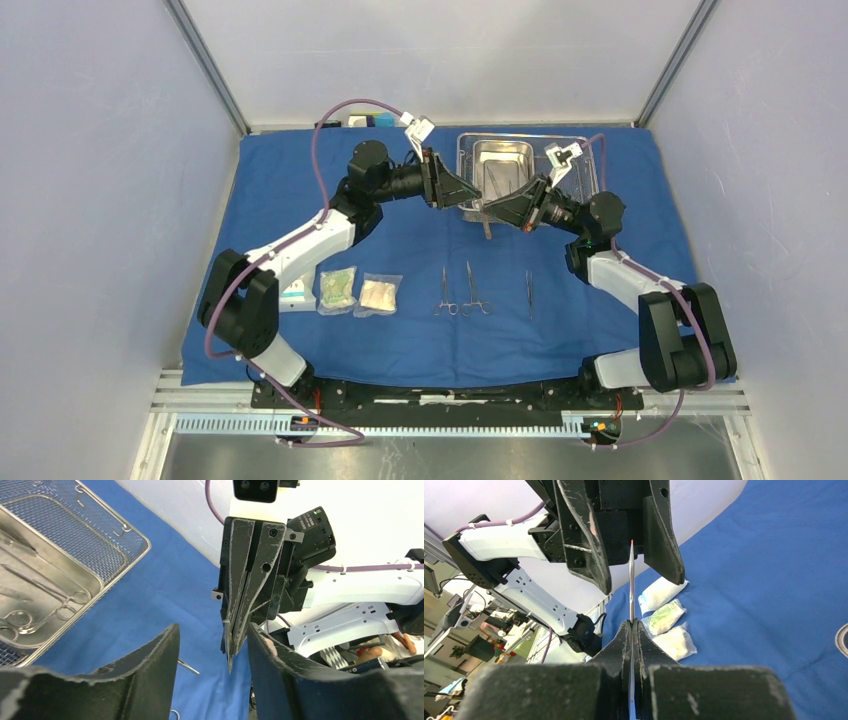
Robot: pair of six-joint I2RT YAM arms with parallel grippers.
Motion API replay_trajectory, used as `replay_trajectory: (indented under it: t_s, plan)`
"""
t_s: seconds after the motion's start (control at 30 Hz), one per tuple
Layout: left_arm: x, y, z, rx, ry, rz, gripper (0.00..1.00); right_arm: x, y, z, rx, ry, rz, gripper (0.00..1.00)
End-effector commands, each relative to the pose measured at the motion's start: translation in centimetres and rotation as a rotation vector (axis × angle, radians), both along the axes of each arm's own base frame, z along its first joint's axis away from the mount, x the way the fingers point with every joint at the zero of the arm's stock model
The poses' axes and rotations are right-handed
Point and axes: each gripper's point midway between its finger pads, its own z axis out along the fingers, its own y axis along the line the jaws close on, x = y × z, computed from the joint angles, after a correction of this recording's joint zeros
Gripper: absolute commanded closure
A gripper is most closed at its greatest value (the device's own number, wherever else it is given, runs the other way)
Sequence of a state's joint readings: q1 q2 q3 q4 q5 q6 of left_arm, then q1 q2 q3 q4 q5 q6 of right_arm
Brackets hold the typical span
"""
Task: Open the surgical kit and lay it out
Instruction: Adjust the medical item.
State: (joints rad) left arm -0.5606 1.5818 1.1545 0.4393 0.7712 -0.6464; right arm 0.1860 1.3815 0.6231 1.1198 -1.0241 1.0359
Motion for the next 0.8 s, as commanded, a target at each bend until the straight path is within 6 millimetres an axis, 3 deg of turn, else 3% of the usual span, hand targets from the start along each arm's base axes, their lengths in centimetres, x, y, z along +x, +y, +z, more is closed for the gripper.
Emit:
replay_trajectory:
  t_s: [0.0, 0.17, 0.37, 0.47, 0.6, 0.67, 0.77]
  plan:
    - [-0.8, -1.2, 2.1, -0.089, -0.009, -0.070, 0.44, -0.6, 0.2, 0.1, 0.008, -0.029, 0.026, 1.00]
    - [-1.0, -1.9, 2.1, -0.105, 0.009, -0.105, 0.63, -0.4, 0.2, -0.3, 0.003, -0.020, 0.023, 1.00]
    - [-1.2, -1.8, 2.0, -0.101, 0.004, -0.107, 0.79, -0.3, 0.2, -0.9, -0.011, -0.013, 0.024, 1.00]
    - [-1.2, -1.8, 1.8, -0.095, 0.013, -0.105, 0.97, -0.2, 0.2, -1.1, -0.022, -0.016, 0.020, 0.98]
    - [0.0, -1.4, 0.8, -0.023, 0.056, -0.013, 0.97, 1.2, 0.1, -1.9, -0.108, -0.041, -0.025, 0.84]
    - [1.5, -0.7, -0.4, 0.061, 0.091, 0.096, 0.98, 2.7, -0.3, -3.1, -0.219, -0.054, -0.072, 0.72]
    - [4.2, 1.5, -2.7, 0.218, 0.170, 0.331, 0.98, 4.9, -1.2, -3.2, -0.427, -0.167, -0.159, 0.62]
